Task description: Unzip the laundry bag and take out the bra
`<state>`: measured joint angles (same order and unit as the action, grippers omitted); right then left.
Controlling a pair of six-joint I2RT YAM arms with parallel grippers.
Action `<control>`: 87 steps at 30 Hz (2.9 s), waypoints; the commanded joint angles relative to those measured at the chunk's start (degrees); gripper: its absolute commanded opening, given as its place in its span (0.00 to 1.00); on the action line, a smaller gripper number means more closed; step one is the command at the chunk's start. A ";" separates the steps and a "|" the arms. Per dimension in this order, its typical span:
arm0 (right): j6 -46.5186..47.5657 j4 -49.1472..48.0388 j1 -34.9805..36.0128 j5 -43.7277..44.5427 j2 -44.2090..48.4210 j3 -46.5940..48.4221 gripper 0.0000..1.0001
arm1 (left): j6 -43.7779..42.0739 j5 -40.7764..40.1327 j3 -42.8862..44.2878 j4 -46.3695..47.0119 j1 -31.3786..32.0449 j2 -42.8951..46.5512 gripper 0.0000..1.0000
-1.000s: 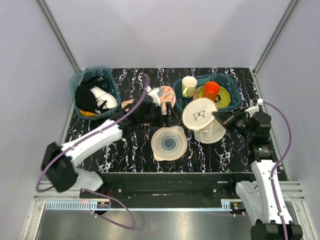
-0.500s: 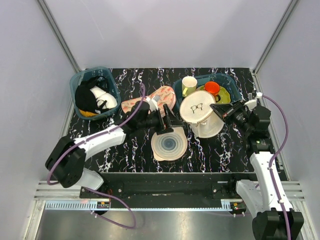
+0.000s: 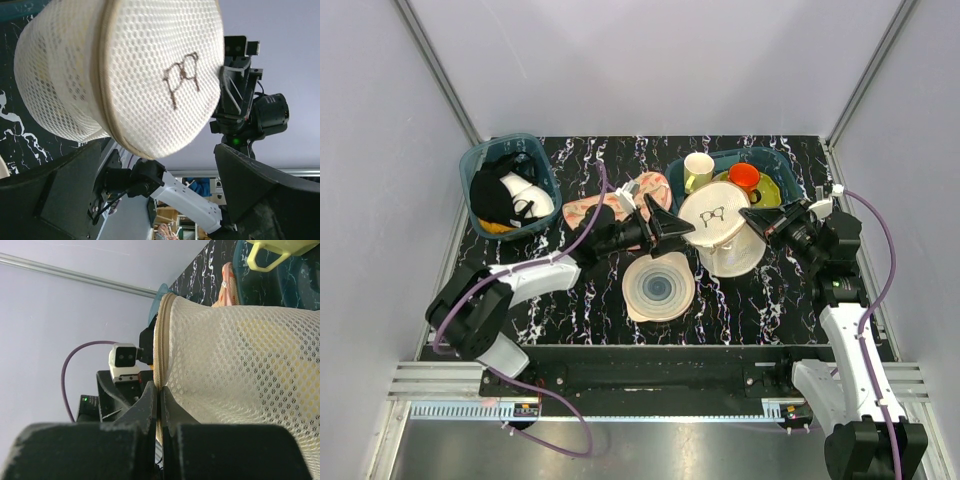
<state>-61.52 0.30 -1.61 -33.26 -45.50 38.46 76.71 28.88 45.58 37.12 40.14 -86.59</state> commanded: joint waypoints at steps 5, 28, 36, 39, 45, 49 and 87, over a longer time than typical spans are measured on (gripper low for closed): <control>-0.62 -2.41 0.38 -1.81 0.32 1.45 0.00 | 5.03 -0.32 2.58 12.18 1.17 -6.40 0.98; 20.03 29.50 1.25 7.33 9.02 6.01 0.55 | -9.29 -18.06 7.68 -23.39 -1.03 6.16 0.00; 17.14 27.84 21.80 22.77 7.97 5.14 0.52 | -10.61 -23.61 11.10 -32.11 0.47 6.87 0.00; 16.95 26.25 29.71 29.26 3.67 6.10 0.55 | -11.14 -24.57 11.72 -33.69 0.64 6.78 0.00; 15.73 21.77 39.92 37.47 -5.74 6.72 0.61 | -11.93 -26.34 11.90 -35.98 0.64 7.75 0.00; 14.50 15.80 40.28 37.12 -6.80 4.44 0.59 | -11.67 -25.98 11.55 -36.42 0.64 8.19 0.00; 21.61 11.21 45.29 44.94 -21.22 9.71 0.00 | -11.67 -24.84 11.72 -37.04 0.64 9.15 0.00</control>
<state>-41.80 12.08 43.13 6.72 -68.58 46.48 65.56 4.19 55.05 -1.72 40.62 -79.96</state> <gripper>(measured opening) 0.188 0.033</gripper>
